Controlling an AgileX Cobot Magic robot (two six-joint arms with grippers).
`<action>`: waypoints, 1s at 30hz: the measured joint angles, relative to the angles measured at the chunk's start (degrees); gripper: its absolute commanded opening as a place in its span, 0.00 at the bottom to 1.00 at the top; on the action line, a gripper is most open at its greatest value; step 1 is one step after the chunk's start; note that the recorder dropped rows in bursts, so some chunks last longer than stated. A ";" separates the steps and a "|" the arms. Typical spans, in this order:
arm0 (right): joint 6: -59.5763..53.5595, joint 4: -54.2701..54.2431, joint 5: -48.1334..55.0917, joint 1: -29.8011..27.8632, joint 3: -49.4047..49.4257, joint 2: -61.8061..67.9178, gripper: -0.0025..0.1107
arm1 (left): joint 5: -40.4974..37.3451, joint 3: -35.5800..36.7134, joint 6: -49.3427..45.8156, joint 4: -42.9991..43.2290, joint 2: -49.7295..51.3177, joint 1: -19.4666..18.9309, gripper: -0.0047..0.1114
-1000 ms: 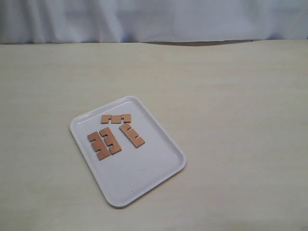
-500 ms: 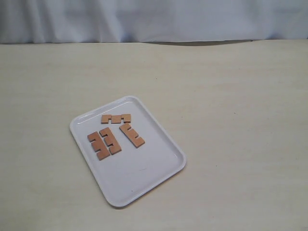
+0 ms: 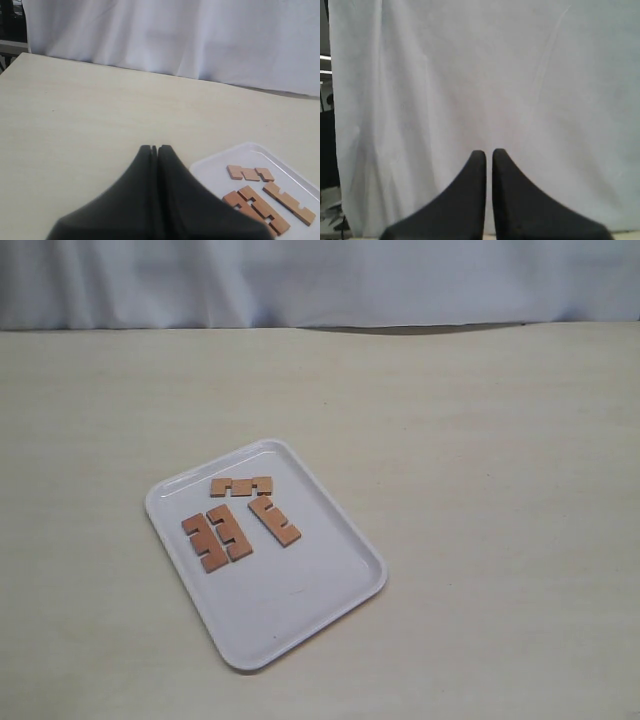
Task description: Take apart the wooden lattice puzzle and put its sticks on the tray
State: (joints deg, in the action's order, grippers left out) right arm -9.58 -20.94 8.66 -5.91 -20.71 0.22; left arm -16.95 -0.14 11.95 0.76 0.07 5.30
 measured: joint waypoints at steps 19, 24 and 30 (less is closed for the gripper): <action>0.00 -2.16 0.03 0.00 20.50 0.00 0.06 | 0.00 0.00 0.00 0.00 0.00 0.00 0.04; 1.08 -2.16 2.20 0.00 20.50 0.00 0.06 | 0.00 0.00 0.00 0.00 0.00 0.00 0.04; 1.22 -2.16 4.11 0.00 20.50 0.00 0.06 | 0.00 0.00 0.00 0.00 0.00 0.00 0.04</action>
State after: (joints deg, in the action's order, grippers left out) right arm -8.36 -23.11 12.77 -5.91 -0.21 0.22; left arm -16.95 -0.14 11.95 0.76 0.07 5.30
